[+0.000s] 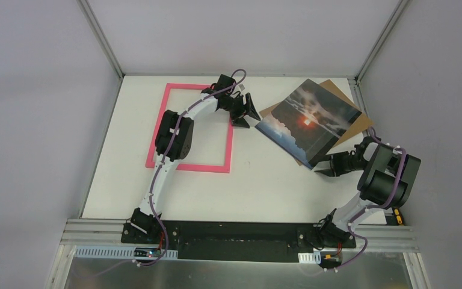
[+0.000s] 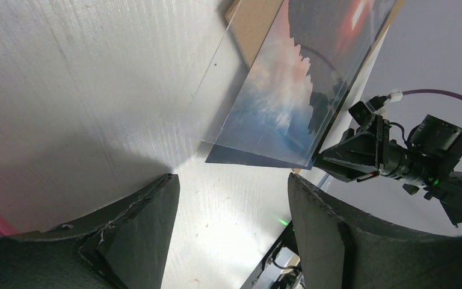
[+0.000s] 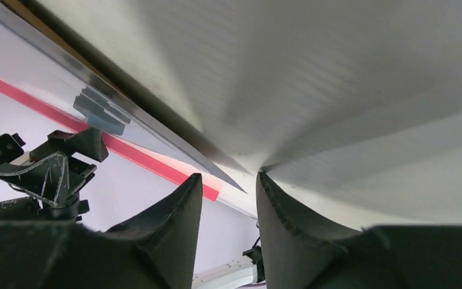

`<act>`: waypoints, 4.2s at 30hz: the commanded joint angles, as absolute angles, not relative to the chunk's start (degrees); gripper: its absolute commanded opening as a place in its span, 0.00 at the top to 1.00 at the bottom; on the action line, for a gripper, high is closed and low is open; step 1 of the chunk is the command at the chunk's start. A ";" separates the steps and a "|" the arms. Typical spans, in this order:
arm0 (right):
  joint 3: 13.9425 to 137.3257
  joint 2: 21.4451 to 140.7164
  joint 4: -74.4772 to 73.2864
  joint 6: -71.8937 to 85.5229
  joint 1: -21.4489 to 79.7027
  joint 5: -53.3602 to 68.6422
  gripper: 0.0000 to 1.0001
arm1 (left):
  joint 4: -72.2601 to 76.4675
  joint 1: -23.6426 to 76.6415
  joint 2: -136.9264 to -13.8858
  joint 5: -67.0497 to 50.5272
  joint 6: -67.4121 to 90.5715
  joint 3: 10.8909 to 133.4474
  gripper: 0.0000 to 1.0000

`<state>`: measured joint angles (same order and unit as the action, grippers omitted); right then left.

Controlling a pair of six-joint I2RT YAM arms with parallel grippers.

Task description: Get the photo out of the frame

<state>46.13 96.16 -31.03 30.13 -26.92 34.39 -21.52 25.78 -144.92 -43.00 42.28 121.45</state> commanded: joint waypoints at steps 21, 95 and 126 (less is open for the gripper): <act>45.62 98.70 -25.33 27.75 -23.65 37.91 1.00 | -23.46 25.40 -147.08 -42.19 46.00 124.61 0.34; 36.46 94.50 -9.74 36.07 -18.44 32.83 0.58 | -22.34 24.88 -150.50 -42.50 48.78 125.61 0.30; 60.61 73.51 -56.56 31.58 -14.29 10.25 1.00 | -22.19 24.90 -138.90 -42.69 49.55 118.19 0.29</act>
<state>53.82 75.68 -42.00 31.22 -14.76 16.43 -20.47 25.39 -144.64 -43.97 49.34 120.07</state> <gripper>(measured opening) 0.005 0.706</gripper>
